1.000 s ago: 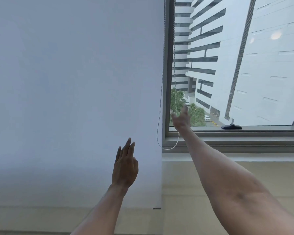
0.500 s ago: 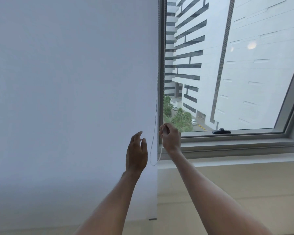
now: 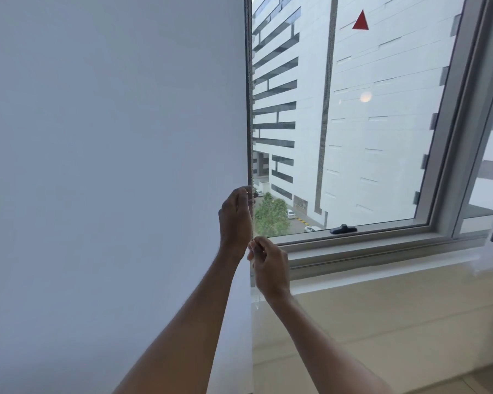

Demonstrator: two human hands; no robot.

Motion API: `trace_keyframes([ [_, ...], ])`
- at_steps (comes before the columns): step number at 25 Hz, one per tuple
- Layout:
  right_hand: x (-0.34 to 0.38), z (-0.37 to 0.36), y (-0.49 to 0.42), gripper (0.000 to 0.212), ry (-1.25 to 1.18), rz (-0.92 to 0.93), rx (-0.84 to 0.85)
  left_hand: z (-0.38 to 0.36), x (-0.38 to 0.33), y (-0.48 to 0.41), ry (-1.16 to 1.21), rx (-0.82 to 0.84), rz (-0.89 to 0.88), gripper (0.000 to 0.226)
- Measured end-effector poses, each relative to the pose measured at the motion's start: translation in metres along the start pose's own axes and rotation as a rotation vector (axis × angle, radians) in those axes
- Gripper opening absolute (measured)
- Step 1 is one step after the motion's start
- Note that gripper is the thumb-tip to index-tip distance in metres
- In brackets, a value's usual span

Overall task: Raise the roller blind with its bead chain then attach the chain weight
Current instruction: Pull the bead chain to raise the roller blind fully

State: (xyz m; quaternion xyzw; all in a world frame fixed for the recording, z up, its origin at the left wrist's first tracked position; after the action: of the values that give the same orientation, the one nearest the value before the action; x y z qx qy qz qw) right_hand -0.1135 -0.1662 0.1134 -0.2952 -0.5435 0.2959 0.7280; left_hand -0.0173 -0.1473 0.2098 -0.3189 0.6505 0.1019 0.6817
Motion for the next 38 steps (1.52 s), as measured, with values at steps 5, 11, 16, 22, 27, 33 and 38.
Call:
trace_keyframes([
  [5,0.011,-0.015,0.007,0.033,-0.008,-0.01,-0.032,-0.003,-0.029,-0.014,0.163,0.163,-0.033,0.031],
  [11,0.015,-0.027,0.005,0.034,-0.018,0.044,0.016,0.007,-0.024,-0.02,0.207,0.09,-0.067,0.032],
  [16,0.018,-0.013,-0.012,0.029,-0.053,0.016,-0.1,0.013,-0.002,-0.019,0.239,0.111,-0.036,0.025],
  [22,0.058,0.005,-0.097,0.03,-0.272,0.096,-0.122,0.004,0.018,-0.015,0.242,0.136,-0.023,0.025],
  [27,0.09,0.005,-0.153,0.027,-0.413,0.21,-0.022,-0.005,0.055,0.009,0.189,0.098,0.019,0.036],
  [33,0.097,0.008,-0.168,0.025,-0.488,0.188,-0.061,-0.004,0.066,0.009,0.171,0.055,0.005,0.034],
  [38,0.083,0.005,-0.149,0.033,-0.379,0.192,-0.086,-0.004,0.088,0.021,0.105,0.047,0.042,0.034],
])
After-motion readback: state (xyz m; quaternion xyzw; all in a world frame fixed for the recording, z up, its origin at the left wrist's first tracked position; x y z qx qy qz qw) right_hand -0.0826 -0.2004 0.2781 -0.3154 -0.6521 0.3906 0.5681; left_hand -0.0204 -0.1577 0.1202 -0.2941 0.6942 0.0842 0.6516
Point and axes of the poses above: each hand's wrist, its own y-axis away from the middle knuckle, its own z-axis out of the back of the hand, x = y × z, the point moved 4 cm from there along -y, towards the middle knuckle, and after that the axes turned 15 degrees about z, right-handed, at the moved point
